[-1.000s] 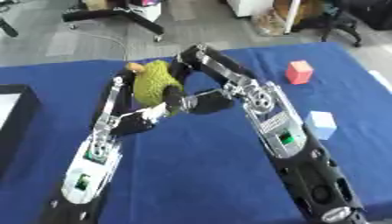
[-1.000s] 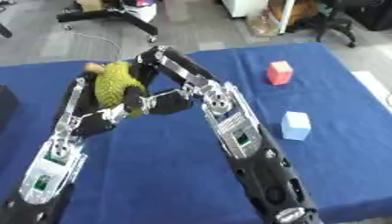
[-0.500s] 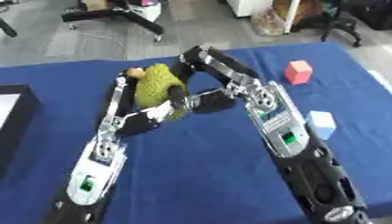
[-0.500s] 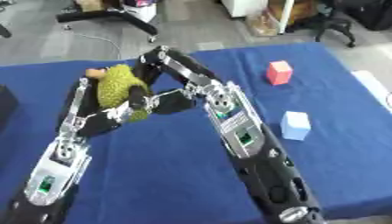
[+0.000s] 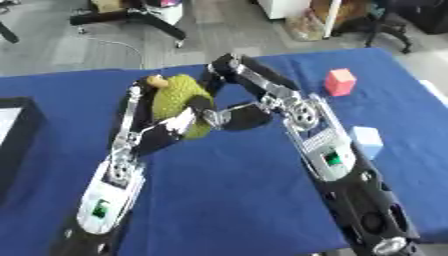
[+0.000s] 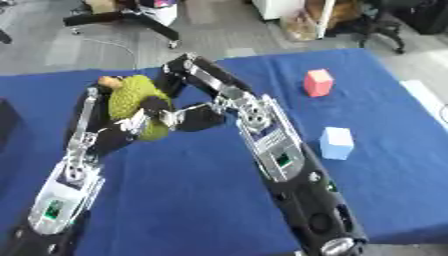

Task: Pick up the objects with one hand, pass them to the other hand, and then place them into the box on the other side of the table.

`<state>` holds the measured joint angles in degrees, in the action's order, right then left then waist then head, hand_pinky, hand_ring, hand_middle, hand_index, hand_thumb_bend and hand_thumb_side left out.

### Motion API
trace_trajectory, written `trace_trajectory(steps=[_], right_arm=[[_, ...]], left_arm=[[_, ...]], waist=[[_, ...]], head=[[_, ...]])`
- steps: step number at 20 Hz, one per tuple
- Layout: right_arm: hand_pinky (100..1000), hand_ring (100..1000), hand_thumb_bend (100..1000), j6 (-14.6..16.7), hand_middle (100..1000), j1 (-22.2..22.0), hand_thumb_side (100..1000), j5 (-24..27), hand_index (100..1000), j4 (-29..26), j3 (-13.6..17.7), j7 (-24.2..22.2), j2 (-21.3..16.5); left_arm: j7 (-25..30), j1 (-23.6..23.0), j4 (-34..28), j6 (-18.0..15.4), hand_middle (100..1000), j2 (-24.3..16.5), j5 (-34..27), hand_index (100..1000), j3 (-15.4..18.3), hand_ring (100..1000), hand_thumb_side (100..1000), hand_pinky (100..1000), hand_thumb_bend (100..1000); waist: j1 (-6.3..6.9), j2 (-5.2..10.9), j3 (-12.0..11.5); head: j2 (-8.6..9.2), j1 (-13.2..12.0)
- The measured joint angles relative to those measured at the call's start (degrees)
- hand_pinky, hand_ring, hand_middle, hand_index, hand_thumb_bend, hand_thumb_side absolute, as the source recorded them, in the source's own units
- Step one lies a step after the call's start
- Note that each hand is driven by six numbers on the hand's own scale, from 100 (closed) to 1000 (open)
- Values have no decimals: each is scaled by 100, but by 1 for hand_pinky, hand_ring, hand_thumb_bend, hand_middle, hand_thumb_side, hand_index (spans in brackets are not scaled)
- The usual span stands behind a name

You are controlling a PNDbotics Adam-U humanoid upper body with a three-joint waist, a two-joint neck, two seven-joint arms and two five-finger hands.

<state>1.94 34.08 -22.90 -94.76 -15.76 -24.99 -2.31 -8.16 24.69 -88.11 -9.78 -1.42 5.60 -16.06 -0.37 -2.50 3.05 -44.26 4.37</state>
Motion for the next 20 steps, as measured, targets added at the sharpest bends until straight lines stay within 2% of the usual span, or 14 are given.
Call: trace_trajectory(steps=[6,14,20], right_arm=[[625,617,100,-72,437,-40,100,100,497,-285,100,50,0],[636,629,100,-177,466,-86,100,255,531,-672,272,83,0],[654,657,100,-221,526,-80,100,370,601,-943,369,105,0]], left_arm=[[-236,-50,6,72,200,1,-105,340,40,213,145,392,100],[-435,-125,19,145,195,-4,-196,337,120,209,134,385,100],[-458,-127,41,166,194,-2,-184,336,140,210,137,386,100]], waist=[[0,0,12],[0,0,41],[0,0,43]], head=[[0,-13],[0,-15],[0,-16]])
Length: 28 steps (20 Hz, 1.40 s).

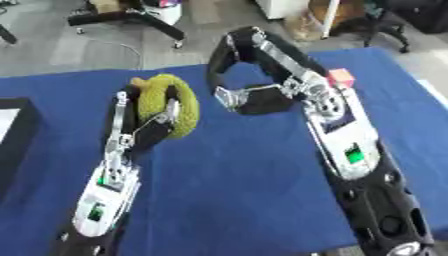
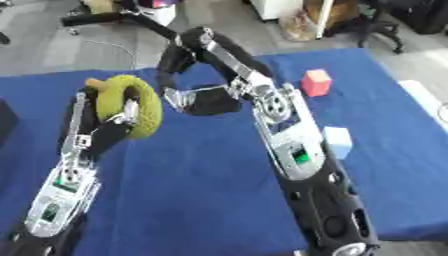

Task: Pick up the objects with one hand, pass them to the other hand, and then place them into the box on the other side of the table.

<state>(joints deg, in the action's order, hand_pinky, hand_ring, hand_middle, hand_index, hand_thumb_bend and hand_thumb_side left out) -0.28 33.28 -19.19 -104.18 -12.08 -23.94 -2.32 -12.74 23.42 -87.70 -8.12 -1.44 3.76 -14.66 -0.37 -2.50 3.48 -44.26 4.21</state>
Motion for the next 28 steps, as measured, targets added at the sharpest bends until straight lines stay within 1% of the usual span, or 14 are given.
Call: trace_trajectory(steps=[6,10,12,15,18,19,21,25,26,28], right_arm=[[676,686,104,6,589,135,100,25,669,-188,71,96,-4],[696,705,147,74,624,237,117,-1,706,-331,118,174,-18],[699,707,159,118,629,252,126,-28,709,-422,145,213,-41],[708,716,176,172,647,245,140,-67,724,-570,200,262,-60],[715,723,182,205,658,165,146,-116,734,-765,291,323,-114],[717,725,184,201,661,131,148,-117,735,-810,324,355,-132],[719,727,182,184,661,53,150,-117,736,-875,395,425,-181],[719,727,176,158,658,-92,153,-117,733,-919,480,481,-283],[720,728,171,155,657,-128,154,-117,732,-920,491,477,-307],[722,729,166,159,657,-175,154,-119,731,-920,490,441,-319]], left_arm=[[1,0,0,1,196,0,28,338,0,214,133,395,100],[2,0,0,1,195,-1,35,337,0,214,129,397,100],[1,-1,0,2,196,-11,44,338,2,214,128,398,100],[-21,-29,-7,23,197,-140,121,339,53,214,123,400,100],[-138,-92,-107,91,200,-431,273,341,249,216,117,402,100],[-199,-119,-170,130,201,-552,339,343,340,217,115,403,100],[-359,-207,-354,249,204,-882,527,346,586,220,114,405,100],[-617,-461,-805,593,218,-1724,1065,365,1074,233,115,416,100],[-646,-529,-920,694,223,-1964,1228,373,1192,238,115,421,100],[-673,-676,-1116,922,230,-2469,1558,382,1416,246,118,427,100]], waist=[[0,0,-4],[0,0,-22],[0,0,-29],[0,0,-30],[2,0,-39],[3,0,-45],[38,0,-69],[236,0,-74],[259,0,-78],[292,0,-83]], head=[[0,-2],[0,-2],[0,-2],[0,-8],[0,-136],[0,-255],[0,-693],[1,-1913],[1,-2163],[2,-2540]])
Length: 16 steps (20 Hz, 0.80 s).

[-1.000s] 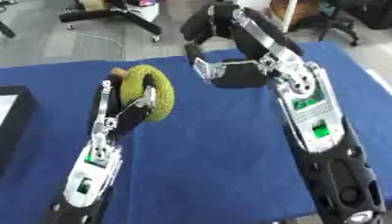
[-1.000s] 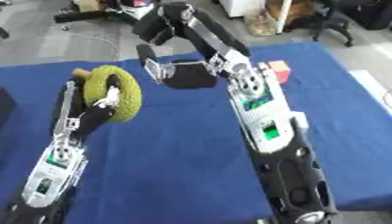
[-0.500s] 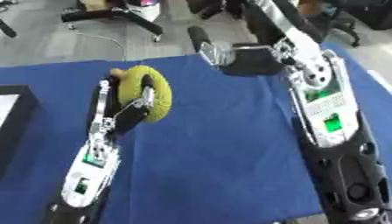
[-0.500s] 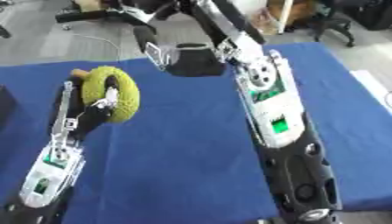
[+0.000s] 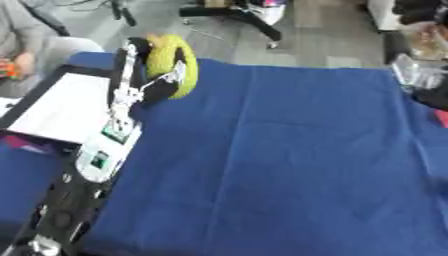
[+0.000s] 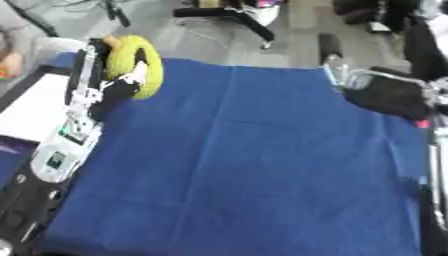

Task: Pick up the objects with one hand, pass them to the other hand, and then place them into the box on the other side of the table.

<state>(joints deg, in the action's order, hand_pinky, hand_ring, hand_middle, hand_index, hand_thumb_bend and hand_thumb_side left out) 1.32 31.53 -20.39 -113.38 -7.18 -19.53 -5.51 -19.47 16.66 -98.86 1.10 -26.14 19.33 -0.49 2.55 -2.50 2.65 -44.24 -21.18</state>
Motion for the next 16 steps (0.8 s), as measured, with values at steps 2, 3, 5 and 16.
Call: trace_trajectory(steps=[2,3,5,16], right_arm=[[722,729,162,23,656,-38,155,-1,730,0,-3,-64,-23],[723,729,158,40,655,-44,154,-1,729,0,-6,-99,-33],[723,730,153,71,654,-79,154,-1,729,4,-24,-172,-35],[726,731,145,220,653,-129,154,4,730,105,-108,-374,-34]], left_arm=[[26,-154,-125,234,242,-504,298,398,203,258,121,438,100],[67,-220,-158,344,252,-740,454,414,289,271,126,448,100],[219,-332,-120,546,247,-1195,845,430,447,266,131,456,100],[1645,-119,2462,1007,273,-2414,3511,477,715,309,138,474,100]], waist=[[41,0,-3],[60,0,-3],[90,0,-3],[117,0,148]], head=[[0,-222],[0,-295],[0,-392],[1,-382]])
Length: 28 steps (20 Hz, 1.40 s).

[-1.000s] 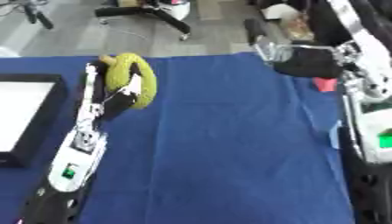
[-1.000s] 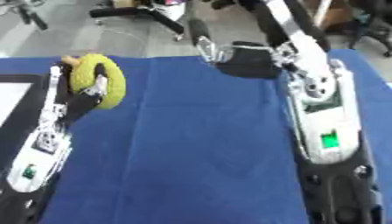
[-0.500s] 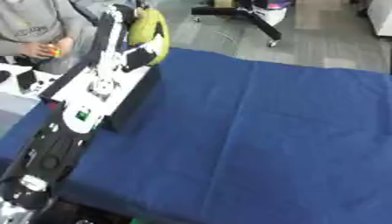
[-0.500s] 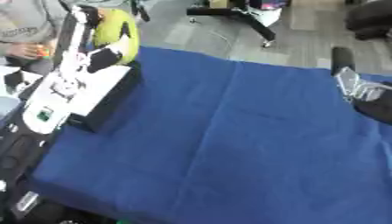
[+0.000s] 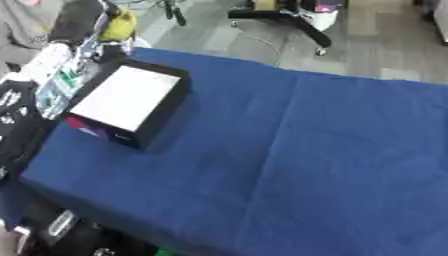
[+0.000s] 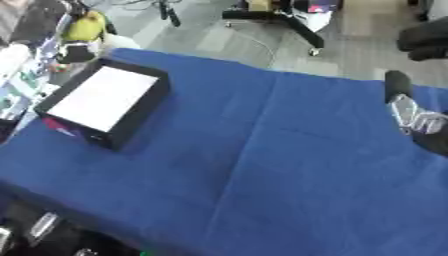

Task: Pick up the objects with one hand, pass them to the other hand, and then place them into the box on the other side of the table.

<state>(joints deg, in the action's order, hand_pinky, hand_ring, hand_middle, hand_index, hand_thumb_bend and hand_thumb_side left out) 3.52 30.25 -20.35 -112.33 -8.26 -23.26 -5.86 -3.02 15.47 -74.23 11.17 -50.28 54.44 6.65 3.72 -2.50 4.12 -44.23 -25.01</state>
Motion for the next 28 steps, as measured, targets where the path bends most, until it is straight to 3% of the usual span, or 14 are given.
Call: trace_trajectory(steps=[6,11,12,13,14,16,17,18,22,28], right_arm=[[726,731,135,16,652,-2,159,10,730,7,-1,-16,2],[727,732,133,29,652,-3,160,47,730,7,-2,-40,4],[727,732,132,29,652,-3,161,50,730,7,-2,-45,5],[727,732,132,30,653,-3,161,53,730,7,-3,-48,5],[727,732,132,32,653,-3,161,55,731,7,-4,-53,8],[727,732,131,34,653,-3,161,59,731,7,-4,-60,10],[727,732,131,34,652,-3,161,64,731,7,-5,-62,10],[727,732,131,32,652,-3,161,66,731,7,-5,-65,10],[726,732,132,27,652,-4,160,70,730,7,-5,-73,12],[727,735,142,29,655,-10,155,60,731,18,19,-71,12]], left_arm=[[392,326,1383,29,282,-1,305,483,18,317,136,486,100],[281,537,1826,-82,357,172,190,552,-77,391,142,573,104],[285,584,1863,-103,440,214,191,633,-110,464,192,640,291],[330,620,1896,-132,481,250,205,671,-141,501,212,670,358],[431,645,1924,-166,538,274,226,721,-175,555,253,706,492],[729,706,1954,-232,616,307,293,789,-223,626,298,749,609],[894,732,1953,-258,687,308,330,841,-228,691,362,783,742],[1062,751,1942,-279,723,308,371,875,-228,723,391,802,802],[1558,779,1658,-334,784,307,509,912,-189,780,434,841,914],[1514,702,268,-337,740,303,723,868,64,738,442,829,871]], waist=[[0,0,54],[0,0,111],[0,0,119],[0,0,123],[0,0,133],[0,0,142],[0,0,145],[0,0,146],[0,0,145],[0,0,97]], head=[[0,137],[0,250],[0,256],[0,264],[0,275],[0,297],[0,305],[0,310],[0,320],[0,350]])
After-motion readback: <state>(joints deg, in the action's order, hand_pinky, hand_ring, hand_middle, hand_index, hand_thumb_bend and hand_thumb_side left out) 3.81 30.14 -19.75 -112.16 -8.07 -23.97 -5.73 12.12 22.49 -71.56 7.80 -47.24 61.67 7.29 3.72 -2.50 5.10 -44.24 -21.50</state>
